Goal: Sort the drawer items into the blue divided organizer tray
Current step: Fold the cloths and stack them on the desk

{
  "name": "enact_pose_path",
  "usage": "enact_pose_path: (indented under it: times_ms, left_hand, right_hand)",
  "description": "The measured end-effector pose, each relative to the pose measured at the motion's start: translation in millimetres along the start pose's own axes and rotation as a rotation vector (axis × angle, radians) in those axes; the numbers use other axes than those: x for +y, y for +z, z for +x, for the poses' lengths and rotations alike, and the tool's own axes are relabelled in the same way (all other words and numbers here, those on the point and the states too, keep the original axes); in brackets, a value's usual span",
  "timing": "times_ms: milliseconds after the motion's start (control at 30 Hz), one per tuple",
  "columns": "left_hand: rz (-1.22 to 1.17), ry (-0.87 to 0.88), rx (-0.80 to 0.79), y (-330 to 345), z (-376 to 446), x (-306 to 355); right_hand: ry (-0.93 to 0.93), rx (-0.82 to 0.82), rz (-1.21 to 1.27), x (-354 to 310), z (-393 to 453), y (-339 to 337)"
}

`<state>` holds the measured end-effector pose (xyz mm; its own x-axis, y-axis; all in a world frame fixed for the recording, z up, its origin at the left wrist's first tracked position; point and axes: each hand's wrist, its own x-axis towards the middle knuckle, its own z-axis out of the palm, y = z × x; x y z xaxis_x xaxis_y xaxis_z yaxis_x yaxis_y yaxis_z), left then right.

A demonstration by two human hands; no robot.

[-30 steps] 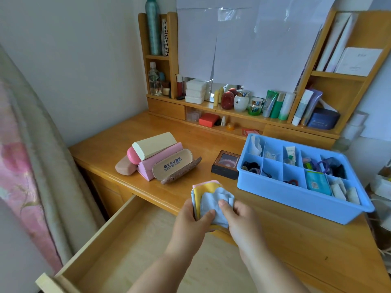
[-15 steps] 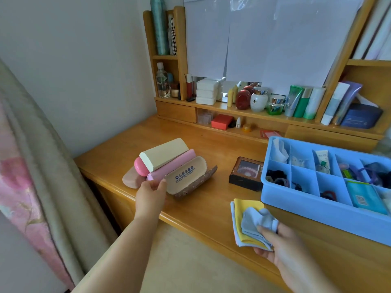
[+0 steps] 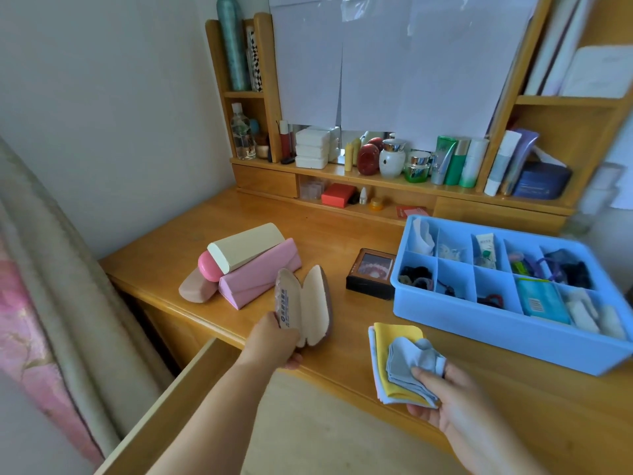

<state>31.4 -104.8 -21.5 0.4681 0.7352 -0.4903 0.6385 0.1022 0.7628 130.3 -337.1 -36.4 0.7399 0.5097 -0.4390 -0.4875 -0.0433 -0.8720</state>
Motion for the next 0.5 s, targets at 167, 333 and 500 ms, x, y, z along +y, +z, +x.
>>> enact_pose_path:
  times_ms: [167,333,500]
  left_hand:
    - [-0.153,0.118,0.013,44.5,-64.6,-18.0]
    - [-0.224,0.325,0.052,91.8,-112.5,-37.0]
    - [0.068,0.434,0.160,109.3,-125.0,-40.6]
  right_hand:
    - [-0.036,0.030,0.070,-14.0,-22.8,-19.6]
    - [-0.061,-0.076,0.223,-32.3,-36.6,-13.0]
    - [-0.237,0.134,-0.555,-19.9,-26.4,6.4]
